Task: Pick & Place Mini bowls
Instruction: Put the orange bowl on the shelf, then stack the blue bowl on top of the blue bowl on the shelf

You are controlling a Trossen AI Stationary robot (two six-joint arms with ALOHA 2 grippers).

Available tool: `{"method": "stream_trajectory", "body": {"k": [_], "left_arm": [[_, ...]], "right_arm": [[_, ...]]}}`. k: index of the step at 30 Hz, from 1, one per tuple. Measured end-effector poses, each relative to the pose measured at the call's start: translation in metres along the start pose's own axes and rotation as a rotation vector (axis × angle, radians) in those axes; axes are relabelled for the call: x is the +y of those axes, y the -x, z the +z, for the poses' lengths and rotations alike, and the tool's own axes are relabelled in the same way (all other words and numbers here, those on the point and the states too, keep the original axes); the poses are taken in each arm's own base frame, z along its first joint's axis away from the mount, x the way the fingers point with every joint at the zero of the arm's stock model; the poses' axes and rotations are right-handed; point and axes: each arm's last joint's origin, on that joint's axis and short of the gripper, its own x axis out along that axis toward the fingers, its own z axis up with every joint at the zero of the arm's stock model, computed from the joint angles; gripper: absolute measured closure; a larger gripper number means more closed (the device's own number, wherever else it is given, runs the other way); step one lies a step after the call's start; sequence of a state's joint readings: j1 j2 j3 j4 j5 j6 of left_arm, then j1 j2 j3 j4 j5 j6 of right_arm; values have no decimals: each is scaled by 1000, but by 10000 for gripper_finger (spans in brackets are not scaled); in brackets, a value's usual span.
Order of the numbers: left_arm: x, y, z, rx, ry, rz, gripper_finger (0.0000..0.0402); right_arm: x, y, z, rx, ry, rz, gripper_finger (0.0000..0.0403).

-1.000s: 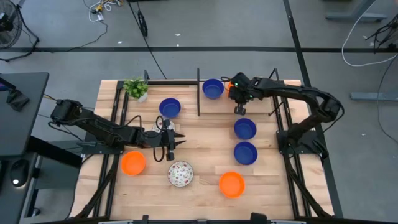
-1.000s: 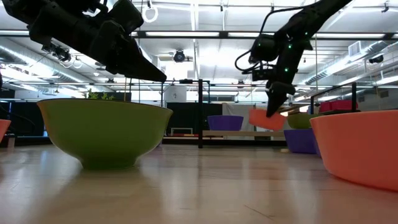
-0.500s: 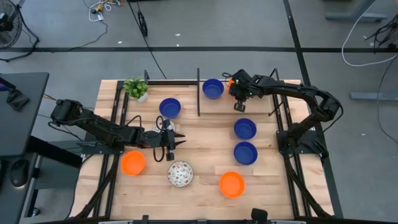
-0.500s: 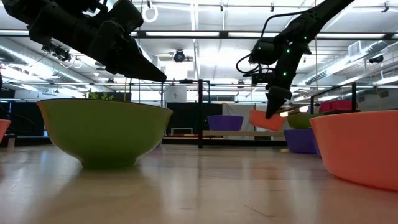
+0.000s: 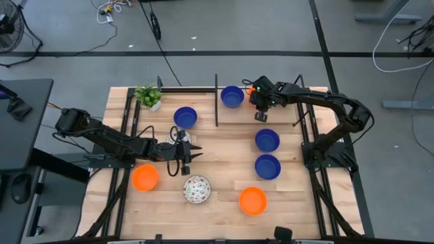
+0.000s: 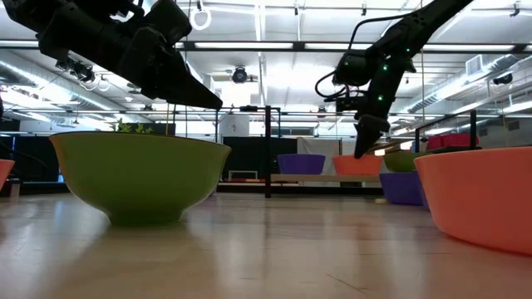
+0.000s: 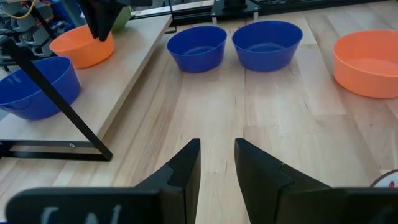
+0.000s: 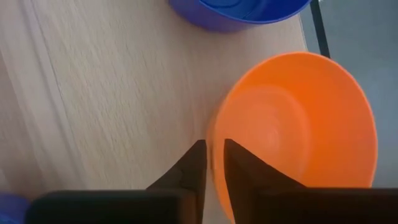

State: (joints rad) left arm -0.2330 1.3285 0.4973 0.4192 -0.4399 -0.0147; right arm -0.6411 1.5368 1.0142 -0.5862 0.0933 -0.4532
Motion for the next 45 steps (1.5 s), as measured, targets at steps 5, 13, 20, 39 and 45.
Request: {"method": "stream_trajectory", "body": {"k": [5, 13, 20, 39, 45], "left_arm": [[0, 0, 0, 0, -1, 0, 299], [0, 0, 0, 0, -1, 0, 299], [0, 0, 0, 0, 0, 0, 299], [0, 0, 0, 2, 27, 0, 299], [0, 0, 0, 4, 25, 0, 299]], "right_arm": [[0, 3, 1, -14, -1, -9, 298], [25, 47, 9, -132, -126, -35, 246], [102, 88, 10, -279, -96, 184, 265], [258, 124, -55, -236, -76, 649, 329], [268, 128, -81, -79, 13, 607, 254]]}}
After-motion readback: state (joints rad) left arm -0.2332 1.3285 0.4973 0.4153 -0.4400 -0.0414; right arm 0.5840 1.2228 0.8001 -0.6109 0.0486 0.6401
